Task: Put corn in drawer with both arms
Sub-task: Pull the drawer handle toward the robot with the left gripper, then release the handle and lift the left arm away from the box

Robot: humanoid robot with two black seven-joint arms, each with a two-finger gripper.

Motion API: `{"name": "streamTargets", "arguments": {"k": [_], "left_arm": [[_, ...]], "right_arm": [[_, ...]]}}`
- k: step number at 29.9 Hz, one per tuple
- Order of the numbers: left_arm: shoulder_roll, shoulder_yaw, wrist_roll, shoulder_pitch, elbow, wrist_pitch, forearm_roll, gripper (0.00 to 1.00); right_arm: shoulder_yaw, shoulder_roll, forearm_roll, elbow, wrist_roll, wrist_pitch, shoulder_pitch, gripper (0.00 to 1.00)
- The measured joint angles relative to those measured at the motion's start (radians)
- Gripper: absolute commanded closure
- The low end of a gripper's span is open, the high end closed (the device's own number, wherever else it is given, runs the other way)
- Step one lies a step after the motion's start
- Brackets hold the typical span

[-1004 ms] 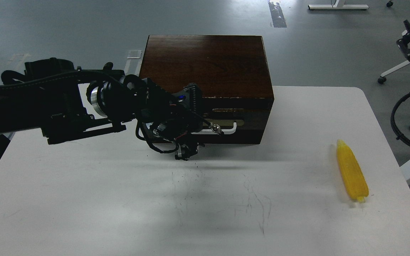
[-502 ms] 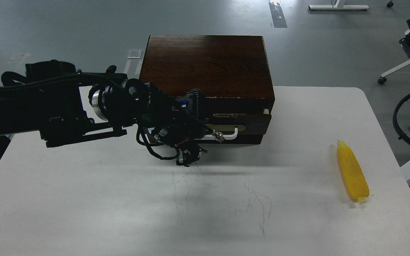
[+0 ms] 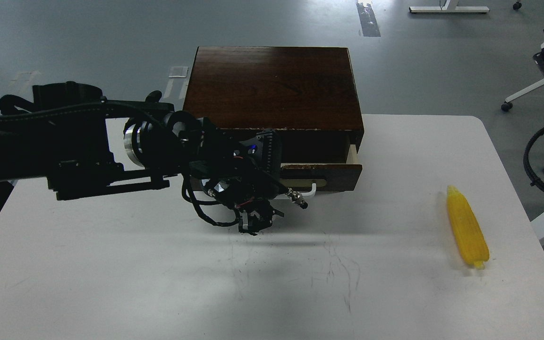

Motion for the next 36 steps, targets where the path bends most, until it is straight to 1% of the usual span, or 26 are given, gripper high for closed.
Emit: {"name": "streamTargets", "arguments": {"k": [8,11,13,14,19,20,21,26,30,33,36], "left_arm": [[-0.002,-0.003,-0.001,-0.016,-0.033,0.0,-0.001,0.55],[0.002,-0.003,-0.001,-0.019,-0.037,0.0,-0.001,0.53],[0.003,-0.003,0.001,-0.021,-0.037,0.0,0.0,0.37],[0.003,-0.004,0.003,-0.022,-0.038,0.0,0.0,0.26],[0.016,-0.031,0.012,-0.031,-0.039,0.0,0.0,0.06],[0.021,-0.046,0.012,-0.035,-0.039,0.0,0.0,0.03],[0.027,-0.071,0.012,-0.038,-0.039,0.0,-0.01,0.03],[0.075,-0.228,0.01,-0.042,-0.03,0.0,-0.252,0.03],[0.155,-0.283,0.008,-0.037,0.016,0.0,-0.595,0.03],[0.196,-0.299,0.011,-0.031,0.09,0.0,-0.862,0.02],[0.209,-0.309,0.012,-0.013,0.244,0.0,-1.106,0.02]], "right_arm": [[0.0,0.0,0.0,0.0,0.0,0.0,0.0,0.0],[0.0,0.0,0.0,0.0,0.0,0.0,0.0,0.0],[0.0,0.0,0.0,0.0,0.0,0.0,0.0,0.0],[0.0,0.0,0.0,0.0,0.0,0.0,0.0,0.0],[-0.002,0.0,0.0,0.0,0.0,0.0,0.0,0.0],[-0.001,0.0,0.0,0.0,0.0,0.0,0.0,0.0],[-0.002,0.0,0.0,0.001,0.0,0.0,0.0,0.0],[-0.041,-0.022,-0.038,0.009,-0.001,0.0,0.003,0.0],[-0.155,-0.06,-0.154,0.033,0.0,0.0,0.078,0.0],[-0.255,-0.08,-0.262,0.041,0.001,0.0,0.156,0.0],[-0.351,-0.086,-0.397,0.042,0.001,0.0,0.243,0.0]]}}
